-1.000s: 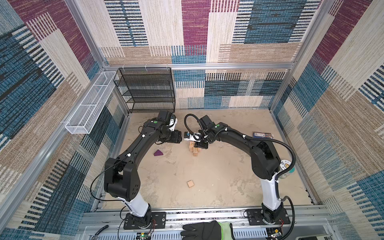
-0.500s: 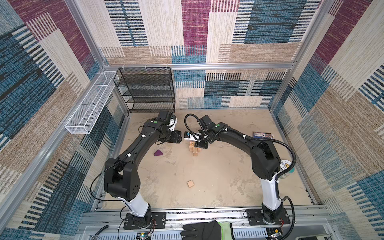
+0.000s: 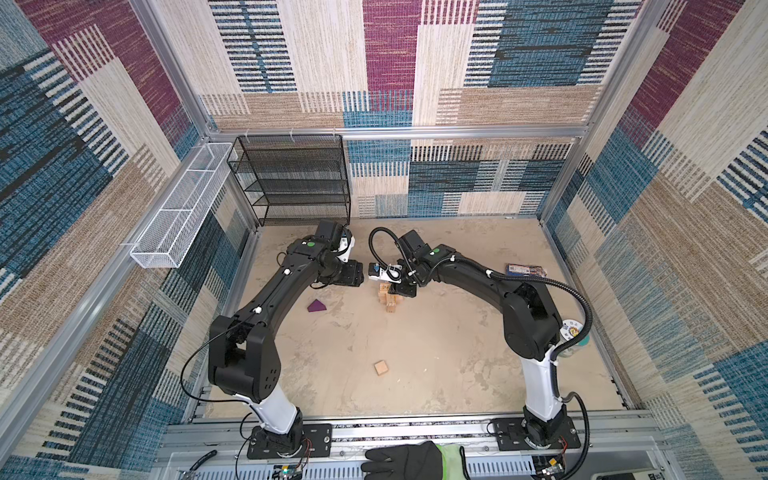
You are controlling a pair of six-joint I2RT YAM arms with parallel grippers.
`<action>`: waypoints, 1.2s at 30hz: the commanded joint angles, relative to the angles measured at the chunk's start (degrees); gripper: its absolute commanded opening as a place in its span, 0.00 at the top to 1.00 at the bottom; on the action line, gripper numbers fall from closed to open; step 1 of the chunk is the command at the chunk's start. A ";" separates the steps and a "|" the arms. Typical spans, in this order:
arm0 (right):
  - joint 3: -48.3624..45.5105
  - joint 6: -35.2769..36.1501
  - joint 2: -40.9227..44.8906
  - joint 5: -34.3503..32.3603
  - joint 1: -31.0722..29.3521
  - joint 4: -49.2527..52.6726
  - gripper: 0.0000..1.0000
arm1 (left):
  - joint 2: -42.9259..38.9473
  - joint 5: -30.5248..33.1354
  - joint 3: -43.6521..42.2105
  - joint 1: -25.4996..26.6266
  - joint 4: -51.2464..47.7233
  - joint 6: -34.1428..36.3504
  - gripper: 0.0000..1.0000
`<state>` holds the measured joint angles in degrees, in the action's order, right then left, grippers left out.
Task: Build the wood block tower
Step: 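Lower the dragon-printed block onto the stack top with the right gripper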
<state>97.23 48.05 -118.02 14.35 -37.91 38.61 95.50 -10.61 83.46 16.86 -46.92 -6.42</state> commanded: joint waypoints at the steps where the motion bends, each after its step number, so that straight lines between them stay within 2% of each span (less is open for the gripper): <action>1: 0.38 -0.42 0.68 -0.20 -0.06 -0.30 0.60 | -0.24 0.50 -0.07 -0.08 0.02 0.81 0.30; 28: 0.41 -0.33 1.02 -1.06 -0.06 -0.47 0.59 | -0.36 0.94 -0.05 -0.08 0.01 0.88 0.30; 36: 0.74 -0.07 1.63 0.85 -0.06 -0.04 0.59 | -0.28 0.86 -0.05 -0.08 -0.01 0.85 0.30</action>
<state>97.38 48.07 -117.16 13.56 -37.91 38.63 95.48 -10.37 83.46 16.86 -46.92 -6.39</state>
